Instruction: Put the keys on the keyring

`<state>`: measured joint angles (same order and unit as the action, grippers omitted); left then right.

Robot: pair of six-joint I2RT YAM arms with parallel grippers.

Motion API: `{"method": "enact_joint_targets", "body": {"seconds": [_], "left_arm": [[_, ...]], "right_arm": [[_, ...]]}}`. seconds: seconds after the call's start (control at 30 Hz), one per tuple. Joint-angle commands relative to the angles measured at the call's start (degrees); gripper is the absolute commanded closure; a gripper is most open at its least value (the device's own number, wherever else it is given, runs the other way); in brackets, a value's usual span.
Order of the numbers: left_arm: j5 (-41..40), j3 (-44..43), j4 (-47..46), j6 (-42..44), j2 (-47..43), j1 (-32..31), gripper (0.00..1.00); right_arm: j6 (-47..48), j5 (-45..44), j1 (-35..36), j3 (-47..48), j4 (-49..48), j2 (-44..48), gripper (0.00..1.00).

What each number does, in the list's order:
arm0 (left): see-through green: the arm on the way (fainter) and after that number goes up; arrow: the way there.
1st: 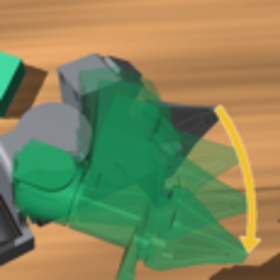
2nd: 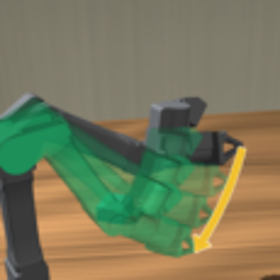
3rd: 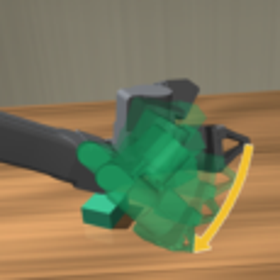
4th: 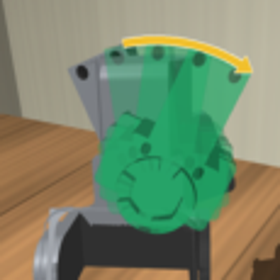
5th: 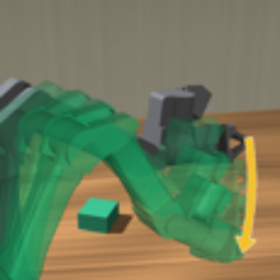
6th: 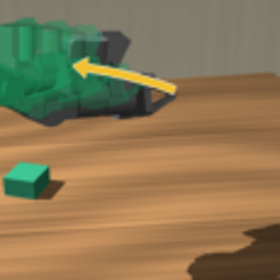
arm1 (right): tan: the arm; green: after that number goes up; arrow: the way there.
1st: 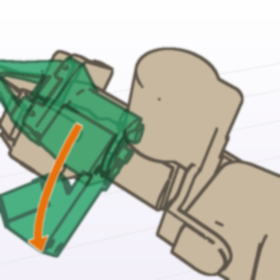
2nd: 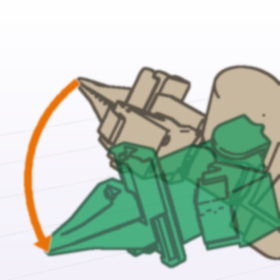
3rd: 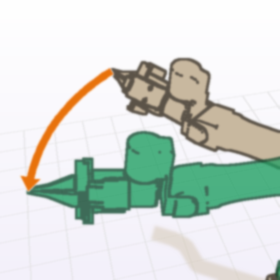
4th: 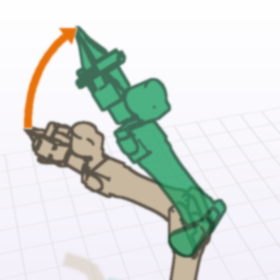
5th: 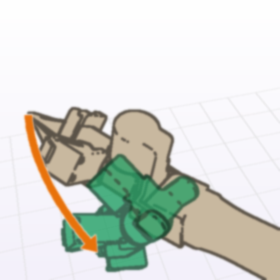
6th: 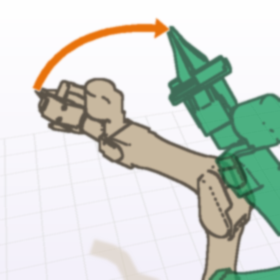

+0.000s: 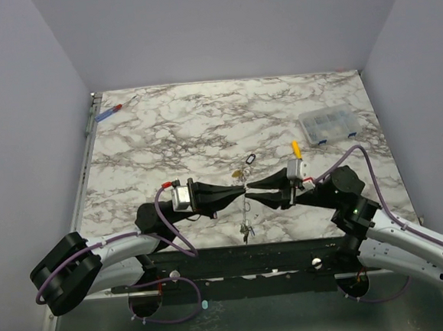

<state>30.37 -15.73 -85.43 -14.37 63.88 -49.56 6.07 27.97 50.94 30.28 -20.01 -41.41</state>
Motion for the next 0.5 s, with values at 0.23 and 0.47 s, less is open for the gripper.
{"method": "enact_joint_targets", "body": {"seconds": [0.23, 0.47], "left_arm": [[-0.62, -0.27, -6.41, -0.48, -0.78, -0.03, 1.0], [-0.08, -0.6, -6.42, -0.88, -0.34, -0.06, 1.0]], "right_arm": [[-2.79, -2.72, 0.43, 1.5, 1.39, 0.53, 0.66], [-2.84, -1.6, 0.39, 1.58, 0.15, 0.71, 0.73]]}}
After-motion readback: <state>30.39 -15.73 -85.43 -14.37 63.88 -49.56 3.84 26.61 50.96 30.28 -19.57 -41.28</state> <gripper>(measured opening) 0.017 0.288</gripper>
